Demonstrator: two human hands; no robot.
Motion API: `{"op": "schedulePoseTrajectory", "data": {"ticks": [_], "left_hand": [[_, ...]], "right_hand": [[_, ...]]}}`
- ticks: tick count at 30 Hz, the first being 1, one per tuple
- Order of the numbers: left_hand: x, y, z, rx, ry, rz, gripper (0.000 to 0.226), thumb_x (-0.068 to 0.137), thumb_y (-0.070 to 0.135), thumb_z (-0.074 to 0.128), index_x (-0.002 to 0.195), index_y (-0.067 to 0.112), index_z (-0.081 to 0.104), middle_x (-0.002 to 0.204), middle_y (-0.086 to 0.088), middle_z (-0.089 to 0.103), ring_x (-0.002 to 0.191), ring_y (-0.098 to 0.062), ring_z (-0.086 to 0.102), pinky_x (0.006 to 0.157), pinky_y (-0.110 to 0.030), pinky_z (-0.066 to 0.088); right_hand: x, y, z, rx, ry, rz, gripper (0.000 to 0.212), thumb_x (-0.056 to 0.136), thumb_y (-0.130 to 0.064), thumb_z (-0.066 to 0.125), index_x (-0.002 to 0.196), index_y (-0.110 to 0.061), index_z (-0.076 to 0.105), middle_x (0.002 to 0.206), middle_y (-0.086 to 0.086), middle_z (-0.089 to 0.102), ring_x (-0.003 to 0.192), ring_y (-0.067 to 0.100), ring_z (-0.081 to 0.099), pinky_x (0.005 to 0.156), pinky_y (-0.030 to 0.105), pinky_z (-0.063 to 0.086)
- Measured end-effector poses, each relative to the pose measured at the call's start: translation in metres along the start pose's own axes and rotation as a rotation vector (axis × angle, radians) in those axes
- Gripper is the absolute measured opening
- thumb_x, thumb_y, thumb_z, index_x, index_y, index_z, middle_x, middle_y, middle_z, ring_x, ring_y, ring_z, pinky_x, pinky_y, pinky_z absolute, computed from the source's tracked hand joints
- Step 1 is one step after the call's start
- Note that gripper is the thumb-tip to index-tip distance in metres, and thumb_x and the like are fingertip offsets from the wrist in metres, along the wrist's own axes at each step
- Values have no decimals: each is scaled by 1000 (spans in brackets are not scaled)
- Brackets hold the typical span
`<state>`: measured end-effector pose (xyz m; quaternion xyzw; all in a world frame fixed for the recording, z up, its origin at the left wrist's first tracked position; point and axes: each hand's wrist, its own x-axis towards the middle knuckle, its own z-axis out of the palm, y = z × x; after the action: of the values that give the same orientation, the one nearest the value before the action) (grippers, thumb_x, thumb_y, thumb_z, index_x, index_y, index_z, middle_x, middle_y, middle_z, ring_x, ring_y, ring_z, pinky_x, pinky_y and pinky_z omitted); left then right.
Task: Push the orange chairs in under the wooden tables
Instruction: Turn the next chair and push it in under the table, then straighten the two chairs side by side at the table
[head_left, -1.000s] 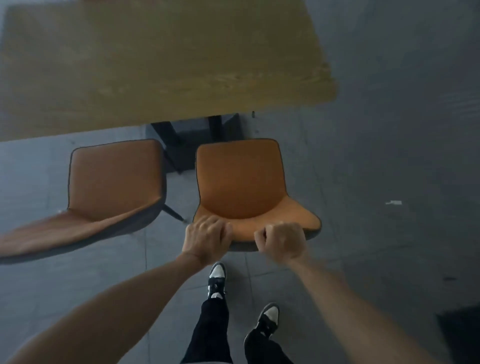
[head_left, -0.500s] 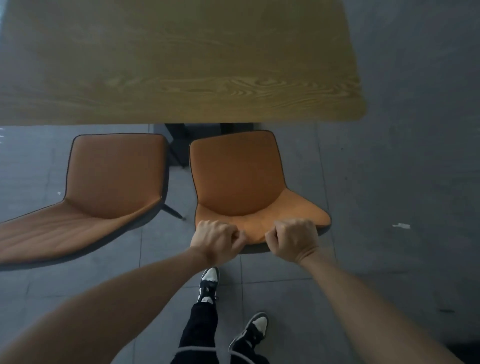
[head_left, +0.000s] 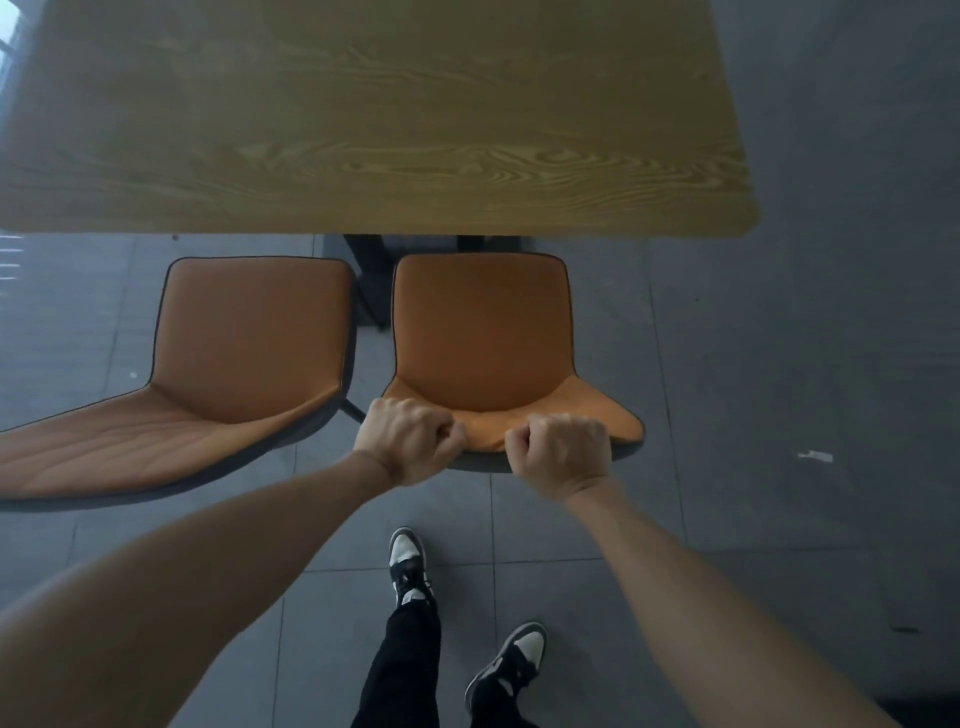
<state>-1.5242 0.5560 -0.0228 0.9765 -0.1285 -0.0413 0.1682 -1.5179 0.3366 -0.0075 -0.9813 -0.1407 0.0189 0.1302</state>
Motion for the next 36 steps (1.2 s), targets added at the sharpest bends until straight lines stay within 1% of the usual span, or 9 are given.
{"op": "schedulePoseTrajectory", "data": {"ticks": [5, 11, 14, 17, 19, 21, 27, 33, 36], "left_hand": [[-8, 3, -2, -64, -111, -120, 53, 94, 51, 31, 62, 18, 57, 67, 8, 59, 60, -16, 54, 56, -32, 36], [-35, -66, -35, 26, -142, -161, 66, 91, 73, 31, 113, 23, 69, 118, 0, 69, 111, -21, 61, 104, -48, 39], [-50, -120, -61, 185, -302, -368, 78, 77, 86, 41, 119, 24, 61, 124, -2, 64, 117, -26, 56, 102, -50, 39], [-71, -152, -78, 246, -545, -471, 76, 71, 78, 60, 120, 21, 56, 118, -5, 62, 109, -28, 59, 93, -46, 45], [-88, -159, -82, 257, -640, -480, 62, 73, 63, 69, 117, 21, 55, 111, -1, 64, 100, -24, 63, 82, -38, 48], [-104, -164, -77, 318, -626, -461, 46, 77, 36, 70, 118, 21, 53, 110, 1, 63, 101, -21, 64, 77, -35, 49], [-103, -156, -71, 432, -535, -414, 31, 84, 12, 61, 114, 19, 60, 98, 3, 69, 91, -19, 68, 69, -30, 47], [-91, -114, -64, 250, -433, -331, 67, 79, -1, 53, 138, 31, 50, 96, -3, 73, 84, -27, 69, 68, -32, 44], [-81, -97, -40, 157, -341, -256, 105, 68, -7, 49, 159, 33, 14, 84, -2, 70, 67, -28, 63, 63, -33, 43]], "right_hand": [[-1, -3, -4, 11, -33, 3, 33, 81, -30, 44, 50, -22, 37, 46, -7, 41, 39, 15, 36, 44, 18, 15], [0, -12, -13, -29, -225, 67, 40, 84, -44, 23, 68, -20, 50, 66, -6, 52, 62, 19, 54, 50, 26, 32], [-2, -18, -19, -37, -282, 8, 58, 93, -61, 26, 103, -20, 67, 103, -3, 69, 99, 21, 63, 87, 40, 47], [1, -46, -16, -99, -471, -175, 92, 79, -88, 36, 134, -16, 55, 134, -2, 58, 126, 20, 51, 113, 49, 30], [6, -65, -8, -141, -550, -164, 84, 81, -76, 51, 142, -18, 45, 142, 0, 52, 129, 23, 49, 111, 48, 34], [12, -74, -4, -136, -540, -88, 62, 83, -38, 61, 140, -24, 43, 136, 2, 55, 119, 27, 55, 99, 45, 45], [11, -76, -7, -115, -461, -92, 26, 75, -7, 51, 97, -20, 51, 77, -1, 63, 74, 27, 64, 60, 35, 46], [-6, -67, -10, -161, -465, -102, 24, 72, -9, 56, 90, -22, 49, 76, -1, 67, 73, 27, 66, 56, 30, 38], [-17, -50, -12, -182, -485, -82, 29, 71, -11, 58, 97, -23, 53, 77, -2, 67, 74, 27, 67, 58, 31, 42]]}}
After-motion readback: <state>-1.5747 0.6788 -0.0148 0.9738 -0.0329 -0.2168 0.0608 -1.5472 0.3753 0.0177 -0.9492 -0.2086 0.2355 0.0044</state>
